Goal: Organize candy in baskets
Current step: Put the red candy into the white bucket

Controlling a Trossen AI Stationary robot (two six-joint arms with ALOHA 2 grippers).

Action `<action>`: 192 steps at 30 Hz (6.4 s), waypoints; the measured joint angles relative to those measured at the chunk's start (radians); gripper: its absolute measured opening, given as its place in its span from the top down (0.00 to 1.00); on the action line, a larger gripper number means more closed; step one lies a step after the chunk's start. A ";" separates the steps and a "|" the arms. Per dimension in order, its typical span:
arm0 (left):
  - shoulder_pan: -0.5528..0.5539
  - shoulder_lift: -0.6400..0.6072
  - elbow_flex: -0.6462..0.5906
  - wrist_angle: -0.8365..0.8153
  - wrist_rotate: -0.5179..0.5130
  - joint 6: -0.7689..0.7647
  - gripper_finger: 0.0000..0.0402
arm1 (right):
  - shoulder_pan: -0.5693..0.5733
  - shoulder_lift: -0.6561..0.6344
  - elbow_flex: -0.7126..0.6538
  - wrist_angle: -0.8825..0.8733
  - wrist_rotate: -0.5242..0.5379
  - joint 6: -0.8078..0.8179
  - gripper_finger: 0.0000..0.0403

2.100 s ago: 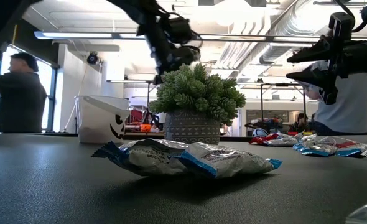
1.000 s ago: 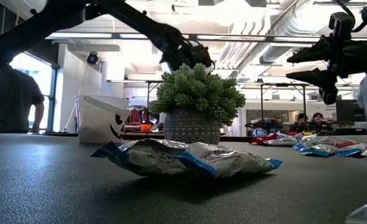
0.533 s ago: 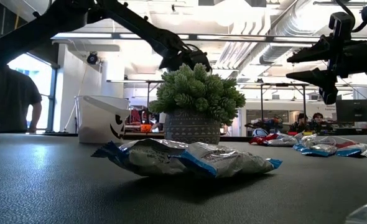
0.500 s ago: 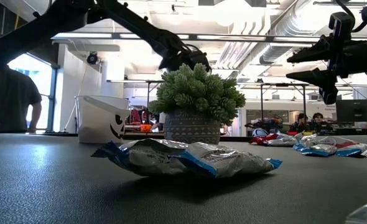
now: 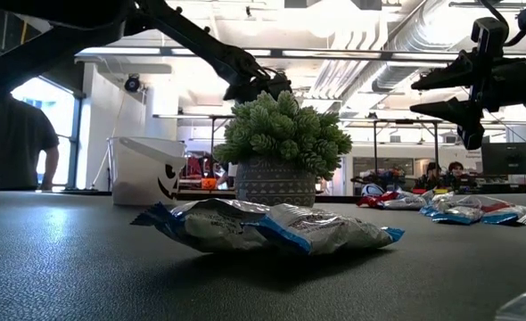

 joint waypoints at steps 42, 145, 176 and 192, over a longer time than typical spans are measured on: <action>-0.023 0.077 0.001 -0.118 -0.224 0.621 0.81 | 0.000 0.000 0.000 0.000 0.000 0.000 0.60; 0.139 0.117 0.047 -0.211 0.079 0.581 0.99 | 0.000 0.000 0.000 0.000 0.000 0.000 0.60; 0.106 -0.112 0.317 -0.723 -0.150 0.486 1.00 | 0.000 0.000 0.000 0.000 0.000 0.000 0.60; 0.137 -0.579 -0.057 -0.725 -0.391 0.380 1.00 | -0.001 0.000 0.000 0.001 0.000 0.135 0.60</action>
